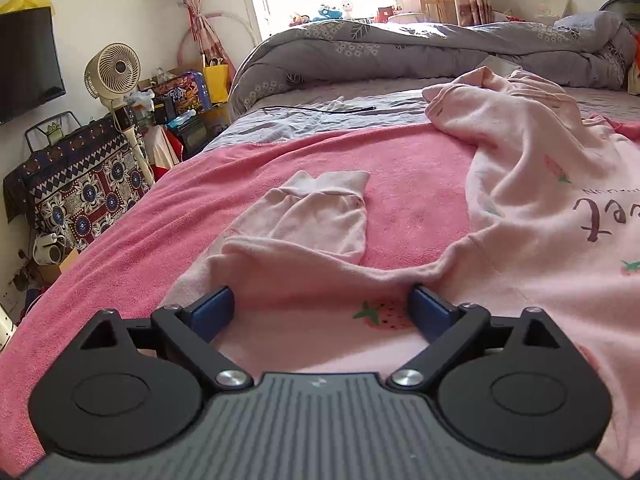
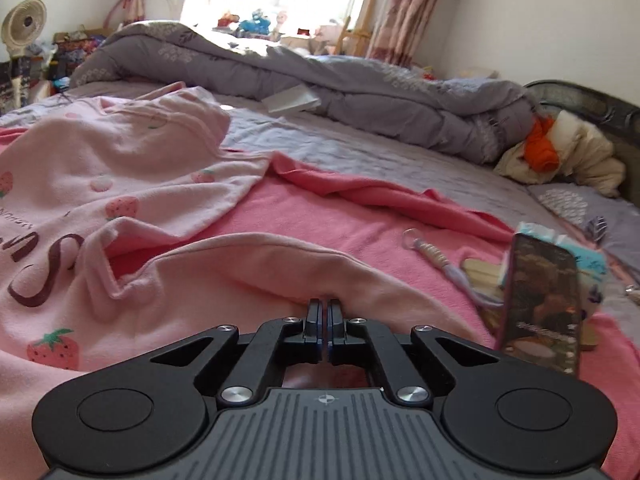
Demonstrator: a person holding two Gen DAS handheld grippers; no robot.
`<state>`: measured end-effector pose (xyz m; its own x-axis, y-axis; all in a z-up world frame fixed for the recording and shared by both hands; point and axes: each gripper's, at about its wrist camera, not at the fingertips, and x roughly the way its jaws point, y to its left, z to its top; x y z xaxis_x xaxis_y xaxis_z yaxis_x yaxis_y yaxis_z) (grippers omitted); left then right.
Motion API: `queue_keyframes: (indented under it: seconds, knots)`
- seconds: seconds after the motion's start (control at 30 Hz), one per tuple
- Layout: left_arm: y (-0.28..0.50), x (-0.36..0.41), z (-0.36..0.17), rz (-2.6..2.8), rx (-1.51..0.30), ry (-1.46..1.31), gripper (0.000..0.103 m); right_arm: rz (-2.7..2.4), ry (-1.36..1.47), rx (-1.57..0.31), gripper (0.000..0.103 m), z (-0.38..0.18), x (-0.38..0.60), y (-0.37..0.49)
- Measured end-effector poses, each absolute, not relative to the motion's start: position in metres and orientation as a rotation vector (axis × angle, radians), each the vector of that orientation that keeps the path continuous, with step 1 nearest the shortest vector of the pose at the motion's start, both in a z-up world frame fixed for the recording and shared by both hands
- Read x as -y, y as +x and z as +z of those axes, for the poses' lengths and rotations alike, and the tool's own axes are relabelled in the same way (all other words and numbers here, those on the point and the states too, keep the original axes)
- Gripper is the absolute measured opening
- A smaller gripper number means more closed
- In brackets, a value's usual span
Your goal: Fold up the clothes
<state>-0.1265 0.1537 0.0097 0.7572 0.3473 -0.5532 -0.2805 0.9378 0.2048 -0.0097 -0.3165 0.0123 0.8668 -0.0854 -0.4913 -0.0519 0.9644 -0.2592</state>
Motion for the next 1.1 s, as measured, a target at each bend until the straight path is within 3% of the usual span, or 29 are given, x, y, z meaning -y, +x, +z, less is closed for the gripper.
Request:
queue_keyframes:
  seconds: [0.07,0.23,0.4,0.47,0.5,0.53,0.6,0.83,0.93,1.1]
  knots:
    - [-0.128,-0.153,0.009,0.346,-0.616,0.112,0.096,-0.05,-0.212,-0.52,0.005,0.022,0.337,-0.025]
    - [-0.128,-0.153,0.009,0.351,-0.611,0.112,0.097,0.237,0.22,-0.669,0.031,0.027,0.389,-0.072]
    - [-0.13,-0.154,0.009,0.352,-0.607,0.112,0.097,0.383,0.439,-0.738,0.035,0.006,0.386,-0.078]
    - [-0.13,-0.153,0.009,0.354,-0.603,0.112,0.097,0.419,0.541,-0.737,0.033,-0.001,0.384,-0.07]
    - [-0.13,-0.153,0.009,0.355,-0.602,0.113,0.097,0.438,0.61,-0.747,0.025,-0.003,0.385,-0.067]
    - [-0.13,-0.153,0.009,0.355,-0.602,0.114,0.097,0.461,0.686,-0.765,0.008,-0.007,0.387,-0.063]
    - [-0.13,-0.153,0.009,0.356,-0.602,0.114,0.097,0.452,0.737,-0.771,0.007,-0.009,0.388,-0.064]
    - [-0.13,-0.153,0.009,0.357,-0.598,0.117,0.097,0.095,0.338,-0.591,0.002,0.024,0.383,-0.122]
    - [-0.131,-0.152,0.009,0.359,-0.597,0.12,0.097,0.031,0.243,-0.6,0.002,0.017,0.395,-0.144]
    - [-0.131,-0.152,0.009,0.361,-0.596,0.12,0.098,0.238,0.524,-0.619,0.018,0.007,0.421,-0.139]
